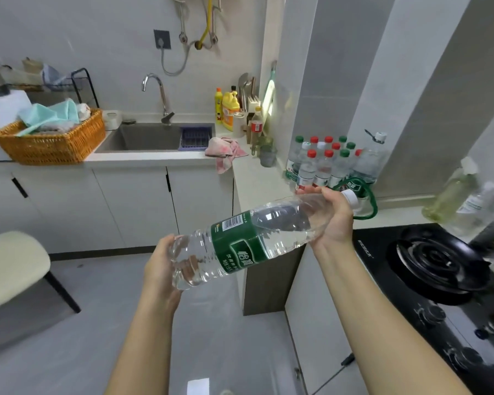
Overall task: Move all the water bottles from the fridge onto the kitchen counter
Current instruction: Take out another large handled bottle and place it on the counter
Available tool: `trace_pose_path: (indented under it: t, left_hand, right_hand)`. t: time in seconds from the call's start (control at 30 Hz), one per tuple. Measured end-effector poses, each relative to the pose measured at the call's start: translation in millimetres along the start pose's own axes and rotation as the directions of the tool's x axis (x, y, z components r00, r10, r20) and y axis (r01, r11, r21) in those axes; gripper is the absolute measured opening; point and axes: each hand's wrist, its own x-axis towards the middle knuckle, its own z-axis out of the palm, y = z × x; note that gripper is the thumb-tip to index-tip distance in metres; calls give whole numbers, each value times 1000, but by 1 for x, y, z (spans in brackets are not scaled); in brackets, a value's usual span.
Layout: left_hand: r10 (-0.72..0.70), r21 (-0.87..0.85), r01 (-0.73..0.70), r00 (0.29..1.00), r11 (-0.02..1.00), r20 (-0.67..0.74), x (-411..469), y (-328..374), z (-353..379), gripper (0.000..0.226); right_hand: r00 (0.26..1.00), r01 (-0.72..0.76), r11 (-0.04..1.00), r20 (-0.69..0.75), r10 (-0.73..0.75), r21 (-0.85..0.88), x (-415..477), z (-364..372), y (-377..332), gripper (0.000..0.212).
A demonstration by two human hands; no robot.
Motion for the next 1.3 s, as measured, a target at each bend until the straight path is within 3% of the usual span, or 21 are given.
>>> trace_pose_path:
  t: [0.17, 0.3, 0.53, 0.7, 0.9, 0.97, 1.0, 1.07, 1.1, 1.17, 1.23, 1.3]
  left_hand:
    - [-60, 16, 59, 996, 998, 65, 75, 8, 33, 25]
    - [-99, 59, 93, 989, 994, 110, 132, 18, 56, 24]
    - [-217, 51, 212, 964, 976, 152, 199, 12, 86, 26]
    - [-305, 36, 303, 943, 952, 133, 220, -2, 106, 26]
    - [-455, 83, 447, 879, 891, 143, 245, -34, 140, 20]
    - [-477, 88, 469, 872, 879, 109, 262, -55, 150, 23]
    - [-478, 107, 469, 875, 877, 75, 273, -71, 154, 33]
    - [-476, 199, 456, 877, 867, 63, 287, -97, 164, 43]
    - [-453, 251, 426, 890, 869, 60, 289, -108, 171, 38]
    - [-397, 351, 348, 914, 869, 78, 287, -122, 187, 30]
    - [-311, 483, 227, 945, 846, 99, 288, -135, 199, 36]
    - [-217, 665, 42, 959, 746, 184, 293, -149, 206, 41]
  right_hand:
    - [997, 35, 999, -65, -36, -27, 62, 6, 12, 21]
    - [994, 76, 997, -84, -76, -6, 102, 19, 16, 38]
    - [982, 89, 994, -162, -99, -70, 154, 25, 24, 44]
    - [972, 83, 989, -207, -107, -124, 183, 21, 25, 28]
    - [964, 95, 960, -216, -154, -263, 218, 11, 24, 31]
    - [953, 110, 931, -228, -198, -347, 231, 7, 26, 15]
    - [946, 119, 918, -238, -221, -378, 236, 7, 28, 3]
    - [937, 95, 901, -267, -224, -424, 246, 2, 30, 39]
    - [938, 91, 892, -263, -226, -442, 250, 1, 29, 42]
    - [936, 75, 863, -264, -234, -500, 260, -2, 25, 16]
    - [935, 56, 839, -267, -235, -542, 272, -7, 21, 24]
    - [945, 101, 803, -196, -262, -588, 287, -15, 22, 22]
